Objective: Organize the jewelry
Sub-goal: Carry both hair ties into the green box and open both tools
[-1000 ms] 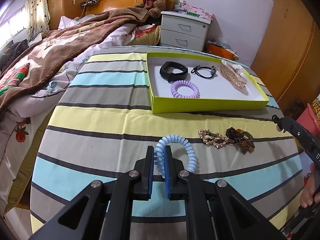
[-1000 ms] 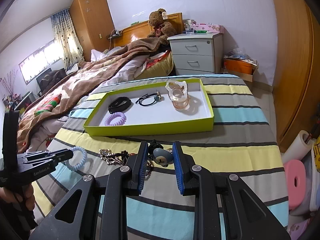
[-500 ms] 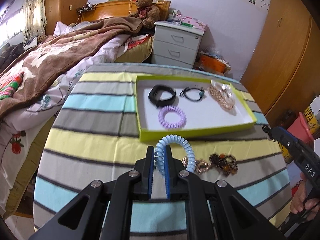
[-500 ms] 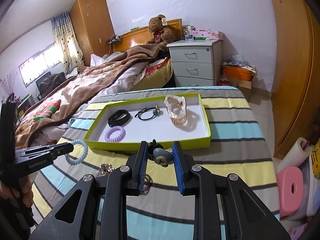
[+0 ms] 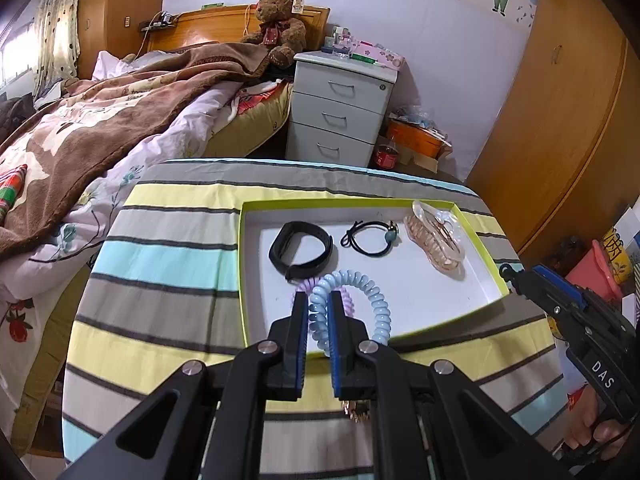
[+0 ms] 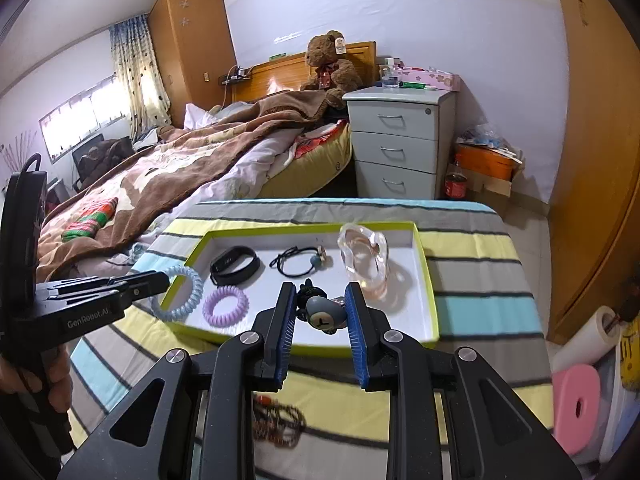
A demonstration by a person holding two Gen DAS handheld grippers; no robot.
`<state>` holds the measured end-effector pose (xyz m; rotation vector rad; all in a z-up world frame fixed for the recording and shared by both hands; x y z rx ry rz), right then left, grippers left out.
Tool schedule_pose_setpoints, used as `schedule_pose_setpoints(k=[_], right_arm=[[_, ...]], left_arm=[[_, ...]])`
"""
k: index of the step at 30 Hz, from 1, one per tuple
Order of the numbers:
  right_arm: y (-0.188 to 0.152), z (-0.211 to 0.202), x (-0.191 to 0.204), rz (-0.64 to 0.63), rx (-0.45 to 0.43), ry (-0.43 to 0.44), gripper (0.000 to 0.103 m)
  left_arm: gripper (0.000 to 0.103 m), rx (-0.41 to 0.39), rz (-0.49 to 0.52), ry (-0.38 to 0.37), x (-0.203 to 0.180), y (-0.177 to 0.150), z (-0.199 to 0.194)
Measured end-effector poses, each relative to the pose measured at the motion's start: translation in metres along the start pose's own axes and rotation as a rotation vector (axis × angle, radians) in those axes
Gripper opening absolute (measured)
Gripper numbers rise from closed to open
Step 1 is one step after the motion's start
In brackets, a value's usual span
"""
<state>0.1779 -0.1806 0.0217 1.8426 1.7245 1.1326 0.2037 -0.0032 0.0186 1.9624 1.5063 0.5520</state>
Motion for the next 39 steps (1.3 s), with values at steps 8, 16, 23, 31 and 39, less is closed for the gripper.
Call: schedule_pose_setpoints(k=[8, 16, 23, 31, 39], right_arm=[[0.009, 0.037, 0.003, -0.008, 0.044, -0.014, 0.026], [0.01, 0.071, 0.005, -0.02, 0.086, -0.025, 0.026], [0.003, 0.093, 0.002, -0.028, 0.126, -0.048, 0.026], [-0.004, 0.105, 0.0, -0.058, 0.142, -0.072, 0.026], [-0.006, 0.108, -0.003, -0.054, 0.155, -0.071, 0.026]], left_arm=[[0.01, 0.022, 0.001, -0.014, 0.003, 0.011, 0.023], [0.01, 0.065, -0.001, -0.024, 0.003, 0.01, 0.049], [0.01, 0.093, 0.009, -0.014, 0.003, 0.006, 0.064], [0.01, 0.112, 0.017, -0.005, 0.002, 0.002, 0.073], [0.01, 0.118, 0.022, -0.003, 0.002, 0.002, 0.075]])
Point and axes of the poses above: each gripper's, at about its wrist camera, not at the fingertips, and z roughly the way its jaws point, x to its left, y to its top, the point moved 3 cm from there along z, roughly the way its jaws point, and after that the axes turned 12 degrees about z, right-handed, at the moved point
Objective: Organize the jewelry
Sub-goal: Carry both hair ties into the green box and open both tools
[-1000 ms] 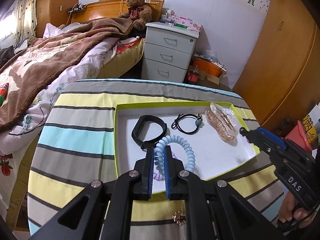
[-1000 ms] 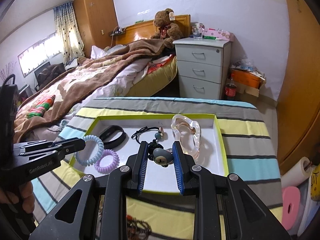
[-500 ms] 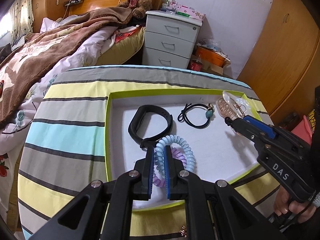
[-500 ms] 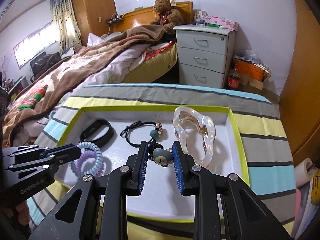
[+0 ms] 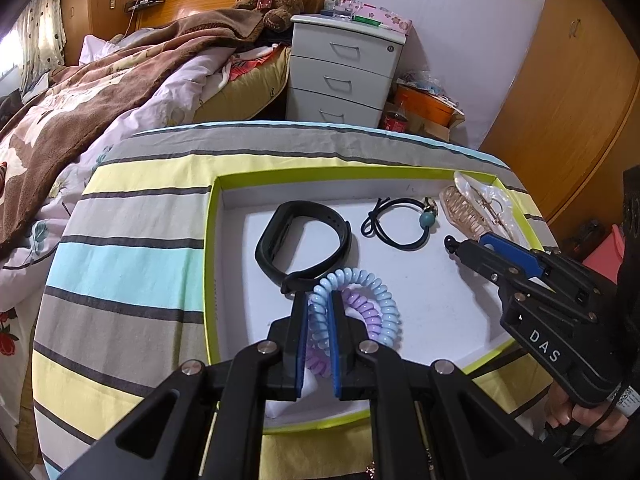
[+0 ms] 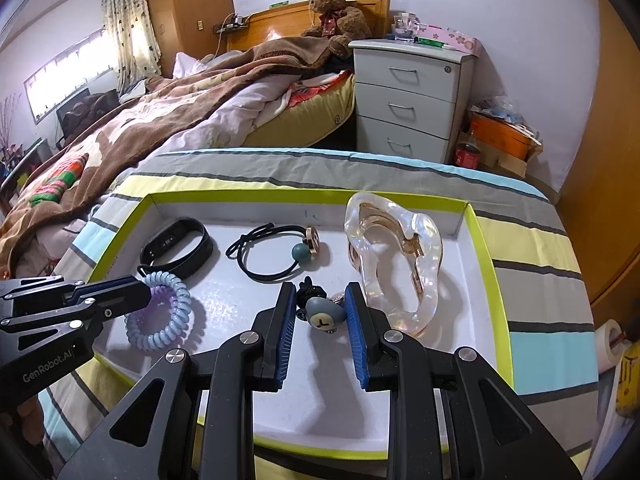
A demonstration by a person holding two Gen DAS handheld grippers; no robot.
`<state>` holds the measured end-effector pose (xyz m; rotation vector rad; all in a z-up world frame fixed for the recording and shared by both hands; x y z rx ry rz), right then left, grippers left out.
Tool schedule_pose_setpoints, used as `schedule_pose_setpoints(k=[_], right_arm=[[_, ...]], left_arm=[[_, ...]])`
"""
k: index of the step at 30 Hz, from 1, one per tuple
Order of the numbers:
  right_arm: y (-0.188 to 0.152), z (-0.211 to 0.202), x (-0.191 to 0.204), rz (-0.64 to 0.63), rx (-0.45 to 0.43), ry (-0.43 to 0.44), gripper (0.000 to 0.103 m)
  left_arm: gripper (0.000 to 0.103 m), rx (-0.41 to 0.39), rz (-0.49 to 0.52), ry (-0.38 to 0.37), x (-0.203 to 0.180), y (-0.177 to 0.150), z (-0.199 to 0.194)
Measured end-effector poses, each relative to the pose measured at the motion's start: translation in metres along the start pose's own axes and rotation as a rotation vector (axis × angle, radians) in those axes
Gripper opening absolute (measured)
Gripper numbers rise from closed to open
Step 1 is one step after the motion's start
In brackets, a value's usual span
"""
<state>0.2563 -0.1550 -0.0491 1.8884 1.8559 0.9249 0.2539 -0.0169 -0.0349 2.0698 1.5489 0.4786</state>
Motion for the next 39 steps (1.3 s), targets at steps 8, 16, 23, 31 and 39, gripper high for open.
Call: schedule_pose_setpoints(k=[8, 16, 23, 31, 39], right_arm=[[0.0, 0.0, -0.001, 0.005, 0.003, 0.002, 0.026], [-0.001, -0.003, -0.004, 0.013, 0.004, -0.002, 0.026], [-0.001, -0.003, -0.006, 0.016, 0.006, 0.0, 0.026], [-0.002, -0.006, -0.005, 0.021, -0.001, 0.006, 0.029], [-0.003, -0.011, -0.004, 0.022, -0.011, 0.005, 0.036]], left_arm=[[0.011, 0.005, -0.005, 0.007, 0.001, 0.0, 0.0], [0.02, 0.014, -0.012, 0.018, 0.002, -0.001, 0.001], [0.03, 0.014, -0.02, 0.025, 0.005, -0.001, 0.0], [0.039, 0.009, -0.023, 0.03, 0.005, -0.001, -0.002], [0.047, -0.002, -0.019, 0.035, 0.003, -0.001, -0.008]])
Point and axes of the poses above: each gripper's, at about its wrist camera, not at the fingertips, and z roughly the way its jaws point, x to its left, y to its top, the point moved 3 cm from there along z, roughly the way its jaws point, and after that the axes turned 12 degrees about z, right-handed, at the moved point
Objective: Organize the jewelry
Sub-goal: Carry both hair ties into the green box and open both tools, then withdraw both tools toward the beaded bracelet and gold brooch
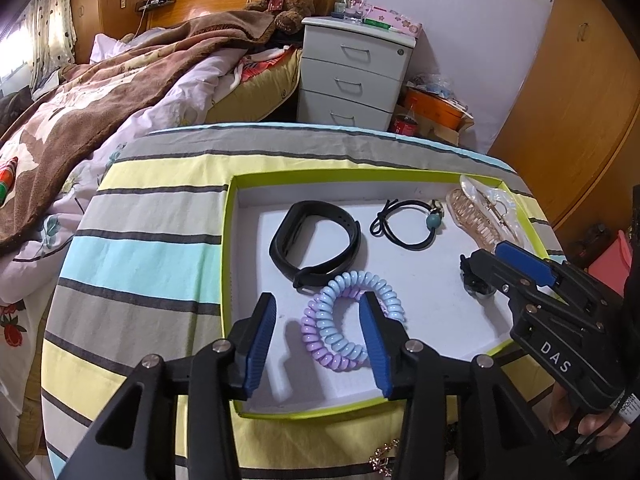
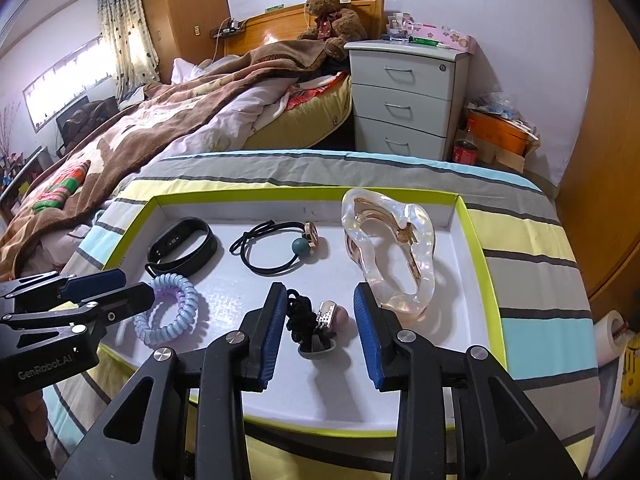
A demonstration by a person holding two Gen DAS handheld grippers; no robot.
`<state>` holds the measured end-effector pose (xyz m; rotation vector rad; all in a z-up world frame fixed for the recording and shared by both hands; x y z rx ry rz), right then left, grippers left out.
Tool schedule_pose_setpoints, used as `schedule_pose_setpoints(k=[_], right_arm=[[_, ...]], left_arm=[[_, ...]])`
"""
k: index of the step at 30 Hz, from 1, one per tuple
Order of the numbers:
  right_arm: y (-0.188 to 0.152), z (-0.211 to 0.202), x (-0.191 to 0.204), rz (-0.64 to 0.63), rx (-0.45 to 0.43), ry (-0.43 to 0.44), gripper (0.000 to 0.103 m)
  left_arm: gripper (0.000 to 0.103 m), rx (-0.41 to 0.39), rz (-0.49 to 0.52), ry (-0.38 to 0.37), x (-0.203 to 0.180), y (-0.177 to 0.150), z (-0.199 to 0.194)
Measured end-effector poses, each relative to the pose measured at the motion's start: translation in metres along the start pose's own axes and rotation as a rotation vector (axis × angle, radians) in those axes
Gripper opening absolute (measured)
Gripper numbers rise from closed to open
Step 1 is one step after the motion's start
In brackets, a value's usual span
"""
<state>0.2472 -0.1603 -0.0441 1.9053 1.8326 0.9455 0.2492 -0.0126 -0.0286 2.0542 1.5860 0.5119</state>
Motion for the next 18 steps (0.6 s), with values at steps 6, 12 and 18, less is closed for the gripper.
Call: schedule_pose_setpoints(k=[6, 12, 18], right_arm=[[0.0, -0.007, 0.001, 0.004, -0.013, 0.005, 0.042], [-0.001, -0.015, 0.003, 0.008, -0.025, 0.008, 0.042], [-0.005, -0.031, 0.003, 0.023, -0.045, 0.02, 0.042]], left_arm=[[0.055, -0.013, -0.004, 0.007, 0.0, -0.001, -0.008], [0.059, -0.025, -0.003, 0.016, -0.001, -0.003, -0.017], [0.062, -0.048, 0.003, 0.042, -0.004, -0.009, -0.031]])
Point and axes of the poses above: each gripper's, at about its wrist camera, not at the fingertips, and z roughly the way its jaws point, x to its left, y to its top, the point moved 3 cm from there along z, roughly the way its jaws point, and after that the axes turned 12 degrees about z, right-handed, at the moved point
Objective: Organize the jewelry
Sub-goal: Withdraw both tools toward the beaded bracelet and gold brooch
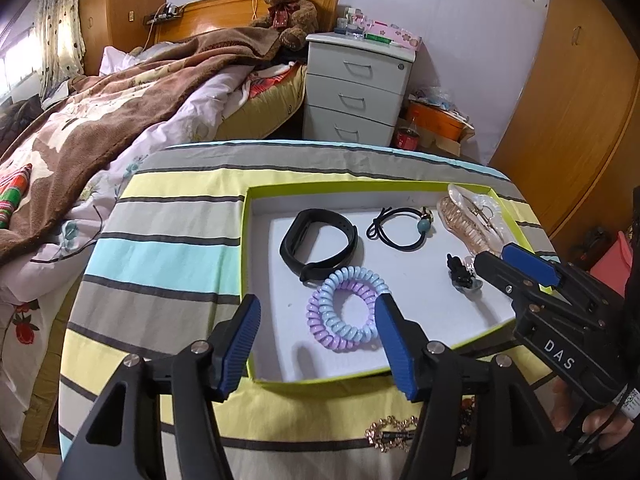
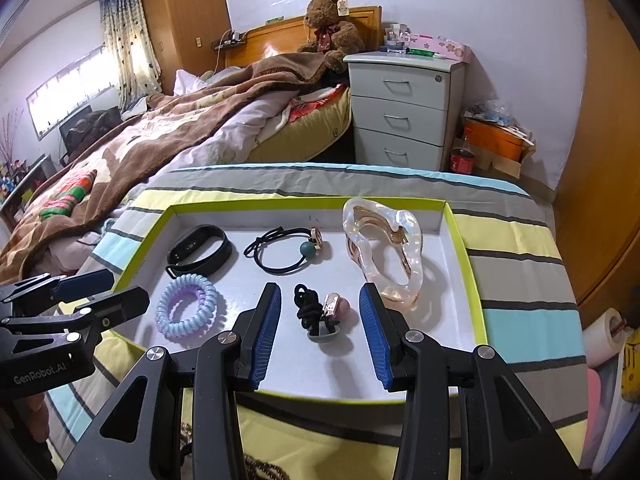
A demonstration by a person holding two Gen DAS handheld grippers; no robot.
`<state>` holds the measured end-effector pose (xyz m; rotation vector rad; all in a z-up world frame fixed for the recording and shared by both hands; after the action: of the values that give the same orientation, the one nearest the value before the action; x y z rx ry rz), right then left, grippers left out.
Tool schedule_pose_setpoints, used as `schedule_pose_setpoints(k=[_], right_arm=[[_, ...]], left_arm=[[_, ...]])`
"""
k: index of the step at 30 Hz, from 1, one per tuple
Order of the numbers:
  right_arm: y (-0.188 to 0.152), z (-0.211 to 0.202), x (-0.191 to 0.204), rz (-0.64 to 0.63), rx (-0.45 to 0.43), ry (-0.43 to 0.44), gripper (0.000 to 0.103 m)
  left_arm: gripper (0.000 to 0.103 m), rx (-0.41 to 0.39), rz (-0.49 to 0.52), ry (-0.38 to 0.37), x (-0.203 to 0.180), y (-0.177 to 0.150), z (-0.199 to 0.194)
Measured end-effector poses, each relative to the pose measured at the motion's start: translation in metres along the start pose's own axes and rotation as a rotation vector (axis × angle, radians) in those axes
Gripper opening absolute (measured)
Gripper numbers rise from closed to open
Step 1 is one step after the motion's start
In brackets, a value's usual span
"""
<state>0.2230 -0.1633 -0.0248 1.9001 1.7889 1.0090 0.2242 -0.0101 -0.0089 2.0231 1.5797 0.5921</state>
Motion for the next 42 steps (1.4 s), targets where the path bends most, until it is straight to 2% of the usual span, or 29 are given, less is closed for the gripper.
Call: schedule_pose_setpoints(k=[9, 18, 20, 22, 23, 26, 30, 33, 38, 42], right_arm=[[-0.01, -0.032, -0.001, 0.019, -0.027, 0.025, 0.042], [-0.034, -0.057, -0.008, 0.028, -0.035, 0.049, 0.042], [-0.042, -0.06, -0.01, 0.017, -0.025, 0.059, 0.044], [-0.05, -0.063, -0.011, -0.001, -0.022, 0.066, 0.057], [-0.055, -0.064, -0.011, -0.01, -0.018, 0.066, 0.057], [-0.064, -0.064, -0.009, -0.026, 0.01, 0.074, 0.057], [-0.079, -0.06, -0.002, -0.051, 0.041, 0.085, 0.057], [-0.086, -0.055, 0.006, -0.081, 0.076, 0.082, 0.057], [-0.095, -0.049, 0.02, -0.142, 0.097, 0.082, 0.057], [-0.097, -0.041, 0.029, -0.181, 0.113, 0.093, 0.049]], left_arm=[[0.067, -0.078, 0.03, 0.062, -0.002, -0.011, -0.03], [0.072, -0.078, 0.014, 0.011, -0.004, -0.033, -0.048], [0.073, -0.074, 0.002, -0.009, -0.004, -0.04, -0.049], [0.073, -0.071, 0.0, -0.028, -0.005, -0.048, -0.05], [0.073, -0.071, -0.001, -0.049, -0.006, -0.053, -0.051], [0.074, -0.064, -0.017, -0.058, -0.005, -0.064, -0.051], [0.074, -0.055, -0.046, -0.019, 0.002, -0.073, -0.052], [0.074, -0.024, -0.06, -0.053, 0.004, -0.08, -0.049], [0.074, -0.005, -0.071, -0.061, 0.01, -0.091, -0.047], [0.074, -0.01, -0.051, -0.071, 0.01, -0.095, -0.05]])
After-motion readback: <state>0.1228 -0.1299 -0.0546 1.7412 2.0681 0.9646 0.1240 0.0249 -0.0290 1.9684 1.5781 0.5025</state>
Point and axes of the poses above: each gripper's, at about its wrist camera, not at the fingertips, and z roughly the way its jaws point, x to its left, y to its top, the point moved 3 cm from there along z, roughly the way its jaws point, and after that the axes turned 12 degrees about z, right-handed, at the moved point
